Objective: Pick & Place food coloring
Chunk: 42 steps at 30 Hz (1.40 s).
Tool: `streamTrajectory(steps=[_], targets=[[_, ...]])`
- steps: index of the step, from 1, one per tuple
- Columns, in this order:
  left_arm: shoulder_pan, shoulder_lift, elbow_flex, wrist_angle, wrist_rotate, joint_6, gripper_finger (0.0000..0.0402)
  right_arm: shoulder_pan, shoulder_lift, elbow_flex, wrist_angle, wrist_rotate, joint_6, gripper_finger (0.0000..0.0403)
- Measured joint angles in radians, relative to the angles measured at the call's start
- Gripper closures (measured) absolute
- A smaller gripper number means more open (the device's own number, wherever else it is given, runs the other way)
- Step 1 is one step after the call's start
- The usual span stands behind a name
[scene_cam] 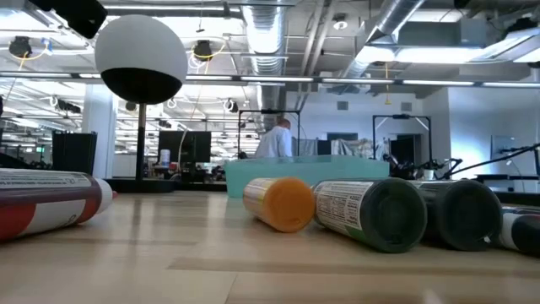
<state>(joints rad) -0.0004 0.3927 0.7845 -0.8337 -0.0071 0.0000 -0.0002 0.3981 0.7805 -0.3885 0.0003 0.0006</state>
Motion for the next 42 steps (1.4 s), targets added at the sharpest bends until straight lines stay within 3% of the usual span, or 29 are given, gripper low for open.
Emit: streamTrajectory(steps=[25,31,34,42], targets=[[0.000,0.000,0.000,0.028,-0.002,0.027,0.0401,0.000,0.000,0.000,0.000,0.000,0.000,0.0403],[0.000,0.000,0.000,0.051,-0.002,-0.132,0.0401,0.000,0.000,0.000,0.000,0.000,0.000,0.0403],[0.000,0.003,0.000,0.114,-0.004,-0.180,0.0401,0.000,0.000,0.000,0.000,0.002,0.000,0.0403],[0.000,0.008,0.000,0.269,-0.008,-0.110,0.0401,0.000,0.010,0.000,0.082,0.001,0.086,0.0403]])
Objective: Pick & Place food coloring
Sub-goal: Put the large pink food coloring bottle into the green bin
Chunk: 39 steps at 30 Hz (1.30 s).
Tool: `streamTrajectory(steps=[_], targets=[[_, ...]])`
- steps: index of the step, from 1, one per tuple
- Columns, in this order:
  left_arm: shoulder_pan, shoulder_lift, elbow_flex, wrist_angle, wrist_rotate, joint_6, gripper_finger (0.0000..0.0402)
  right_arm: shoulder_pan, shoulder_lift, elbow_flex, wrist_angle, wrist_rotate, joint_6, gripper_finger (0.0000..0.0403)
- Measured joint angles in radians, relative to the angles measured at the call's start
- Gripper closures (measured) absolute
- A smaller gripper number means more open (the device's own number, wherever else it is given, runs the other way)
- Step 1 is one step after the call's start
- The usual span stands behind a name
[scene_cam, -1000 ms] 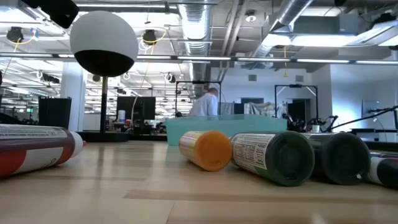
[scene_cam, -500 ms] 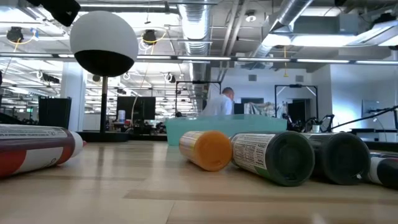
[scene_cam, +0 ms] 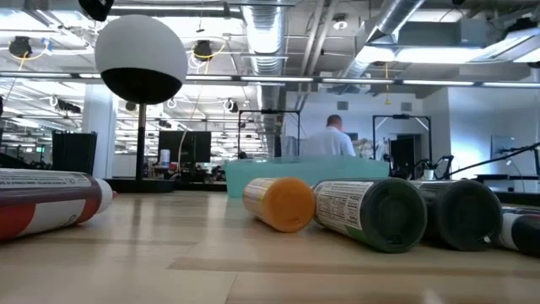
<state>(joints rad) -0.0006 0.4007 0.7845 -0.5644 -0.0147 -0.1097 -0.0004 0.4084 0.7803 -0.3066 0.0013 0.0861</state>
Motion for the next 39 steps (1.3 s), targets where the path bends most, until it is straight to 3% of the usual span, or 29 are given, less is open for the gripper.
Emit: streamTrajectory(steps=[6,17,23,26,28,33,39], targets=[[0.000,0.000,0.000,-0.005,-0.003,0.008,0.0401,-0.001,-0.003,0.000,0.010,0.000,0.020,0.0403],[0.000,0.027,-0.001,0.024,-0.132,-0.040,0.0401,-0.001,0.029,0.000,0.114,0.024,-0.052,0.0403],[0.000,0.059,-0.001,0.053,-0.178,0.021,0.0401,-0.001,0.082,0.000,0.156,0.026,-0.141,0.0403],[0.000,0.064,-0.001,0.051,-0.184,-0.059,0.0401,0.000,0.118,0.000,0.209,0.026,-0.110,0.0403],[0.000,0.073,-0.001,0.051,-0.132,-0.033,0.0401,0.000,0.143,0.000,0.236,0.026,-0.108,0.0403],[0.000,0.116,-0.001,0.071,0.116,0.106,0.0401,0.000,0.199,0.000,0.285,0.020,-0.139,0.0403],[0.000,0.195,-0.001,0.186,0.298,0.225,0.0401,0.019,0.318,-0.002,0.391,-0.055,-0.143,0.0398]])
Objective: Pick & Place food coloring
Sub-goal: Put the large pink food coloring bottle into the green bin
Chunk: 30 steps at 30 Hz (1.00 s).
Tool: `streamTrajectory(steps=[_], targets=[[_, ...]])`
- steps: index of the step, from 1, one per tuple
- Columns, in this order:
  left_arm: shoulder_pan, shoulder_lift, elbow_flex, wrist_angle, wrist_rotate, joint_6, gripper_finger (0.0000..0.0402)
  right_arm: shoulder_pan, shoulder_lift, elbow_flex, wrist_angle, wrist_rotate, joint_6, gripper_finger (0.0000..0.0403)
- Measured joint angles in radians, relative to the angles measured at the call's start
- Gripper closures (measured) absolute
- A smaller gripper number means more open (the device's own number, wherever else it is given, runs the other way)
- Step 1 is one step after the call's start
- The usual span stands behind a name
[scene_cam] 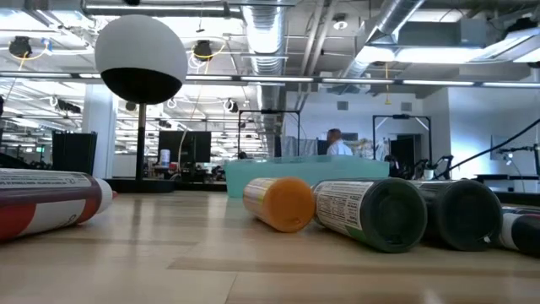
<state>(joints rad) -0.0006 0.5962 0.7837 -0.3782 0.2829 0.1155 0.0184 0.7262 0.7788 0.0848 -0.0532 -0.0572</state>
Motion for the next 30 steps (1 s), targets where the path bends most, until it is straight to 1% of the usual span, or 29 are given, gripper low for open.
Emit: streamTrajectory(steps=[4,8,10,12,15,18,23,27,30], targets=[[0.000,0.075,0.000,0.113,0.119,0.036,0.0401,0.047,0.069,0.004,0.117,0.000,-0.061,0.0377],[-0.014,0.176,0.000,0.188,0.223,0.020,0.0401,0.088,0.140,0.048,0.133,0.007,-0.108,0.0344],[-0.042,0.221,0.000,0.196,0.243,0.018,0.0398,0.106,0.173,0.074,0.133,0.013,-0.109,0.0330],[-0.080,0.257,0.000,0.194,0.242,0.017,0.0393,0.123,0.203,0.098,0.111,0.015,-0.110,0.0317],[-0.146,0.304,0.000,0.181,0.195,0.011,0.0388,0.147,0.247,0.133,0.042,0.021,-0.110,0.0303],[-0.223,0.345,0.000,0.202,0.141,-0.010,0.0386,0.175,0.287,0.162,-0.043,0.059,-0.110,0.0296],[-0.351,0.401,0.000,0.225,0.005,-0.029,0.0386,0.222,0.355,0.177,-0.224,0.130,-0.093,0.0294],[-0.432,0.442,0.000,0.246,-0.085,-0.040,0.0386,0.255,0.416,0.178,-0.383,0.178,-0.030,0.0295],[-0.470,0.471,0.000,0.261,-0.138,-0.040,0.0386,0.274,0.460,0.178,-0.476,0.206,0.043,0.0295]])
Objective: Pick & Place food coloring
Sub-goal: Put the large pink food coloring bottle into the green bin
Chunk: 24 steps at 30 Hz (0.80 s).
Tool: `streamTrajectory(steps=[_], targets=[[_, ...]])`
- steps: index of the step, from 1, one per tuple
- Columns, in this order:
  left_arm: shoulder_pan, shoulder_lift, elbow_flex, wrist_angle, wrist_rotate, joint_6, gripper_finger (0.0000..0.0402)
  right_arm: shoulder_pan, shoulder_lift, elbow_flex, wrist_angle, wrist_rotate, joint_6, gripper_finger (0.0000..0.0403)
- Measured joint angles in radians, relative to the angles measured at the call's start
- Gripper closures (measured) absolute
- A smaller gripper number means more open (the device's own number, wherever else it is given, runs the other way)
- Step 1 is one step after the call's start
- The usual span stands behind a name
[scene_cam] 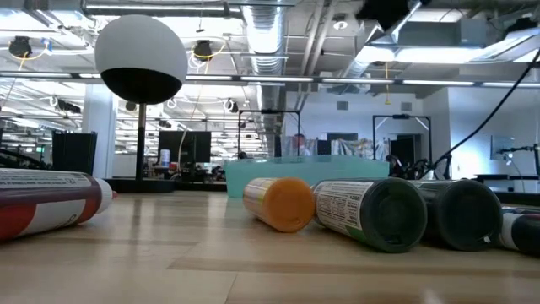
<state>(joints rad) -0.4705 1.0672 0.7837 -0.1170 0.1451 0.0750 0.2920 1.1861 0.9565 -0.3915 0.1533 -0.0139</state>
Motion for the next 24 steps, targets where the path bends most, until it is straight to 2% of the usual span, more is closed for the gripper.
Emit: streamTrajectory(steps=[7,10,16,24], targets=[[-0.036,0.074,0.000,0.005,-0.153,-0.056,0.0386,0.067,0.071,0.000,-0.238,0.117,0.199,0.0295],[-0.036,0.114,0.000,-0.005,-0.188,-0.096,0.0386,0.101,0.080,-0.004,-0.314,0.153,0.286,0.0295],[-0.036,0.197,0.000,0.006,-0.187,-0.112,0.0386,0.148,0.079,-0.055,-0.301,0.167,0.383,0.0295],[-0.036,0.244,0.000,0.036,-0.188,-0.116,0.0386,0.154,0.081,-0.137,-0.151,0.158,0.399,0.0275]])
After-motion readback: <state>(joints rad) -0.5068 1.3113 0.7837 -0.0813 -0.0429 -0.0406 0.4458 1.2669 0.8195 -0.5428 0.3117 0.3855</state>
